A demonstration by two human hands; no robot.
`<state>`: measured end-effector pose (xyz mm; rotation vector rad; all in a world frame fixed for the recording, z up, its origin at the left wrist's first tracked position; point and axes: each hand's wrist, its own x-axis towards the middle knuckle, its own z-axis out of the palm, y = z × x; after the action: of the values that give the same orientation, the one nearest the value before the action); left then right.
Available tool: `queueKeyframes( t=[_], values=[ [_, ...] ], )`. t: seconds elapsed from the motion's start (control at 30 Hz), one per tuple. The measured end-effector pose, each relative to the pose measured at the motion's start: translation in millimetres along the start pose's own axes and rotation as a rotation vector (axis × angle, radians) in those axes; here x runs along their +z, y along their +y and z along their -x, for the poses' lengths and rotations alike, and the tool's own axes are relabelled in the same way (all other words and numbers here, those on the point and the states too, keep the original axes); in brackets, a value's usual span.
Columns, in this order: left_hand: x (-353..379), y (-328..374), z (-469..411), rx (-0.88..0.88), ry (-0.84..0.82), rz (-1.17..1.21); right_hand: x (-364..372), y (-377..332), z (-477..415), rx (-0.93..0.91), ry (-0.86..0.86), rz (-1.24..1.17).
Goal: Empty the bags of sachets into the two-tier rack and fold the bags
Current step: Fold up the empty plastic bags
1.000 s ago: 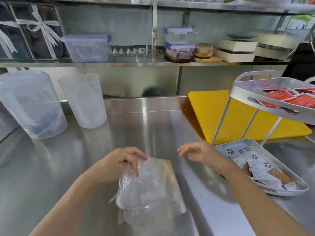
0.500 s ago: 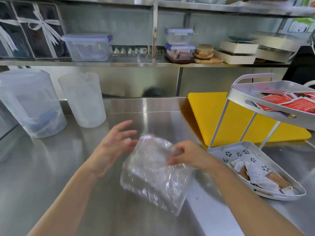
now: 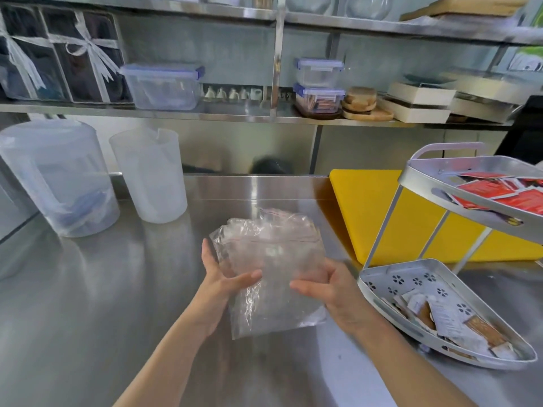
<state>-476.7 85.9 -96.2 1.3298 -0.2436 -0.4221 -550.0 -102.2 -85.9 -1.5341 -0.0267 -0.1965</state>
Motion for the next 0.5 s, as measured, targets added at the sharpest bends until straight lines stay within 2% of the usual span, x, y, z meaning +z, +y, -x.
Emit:
queueKeyframes(
  t=[0.07, 0.17, 0.23, 0.37, 0.5],
  values=[
    [-7.3, -0.4, 1.3, -0.027, -0.185, 0.044, -5.6, -3.6, 3.1, 0.043, -0.088, -0.082],
    [-2.5, -4.2, 2.4, -0.104, -0.309, 0.138, -10.1, -4.2, 7.0, 0.129, -0.146, -0.173],
    [3.5, -6.0, 3.1, -0.125, -0.312, 0.136, -14.0, -0.6, 8.1, 0.179, -0.152, -0.213],
    [3.8, -3.0, 2.9, -0.124, -0.200, 0.033, -23.2, 3.3, 6.3, 0.247, -0.100, -0.247],
    [3.0, 7.7, 6.1, -0.054, -0.297, -0.113, -32.0, 3.8, 9.1, 0.326, -0.135, -0.287]
  ],
)
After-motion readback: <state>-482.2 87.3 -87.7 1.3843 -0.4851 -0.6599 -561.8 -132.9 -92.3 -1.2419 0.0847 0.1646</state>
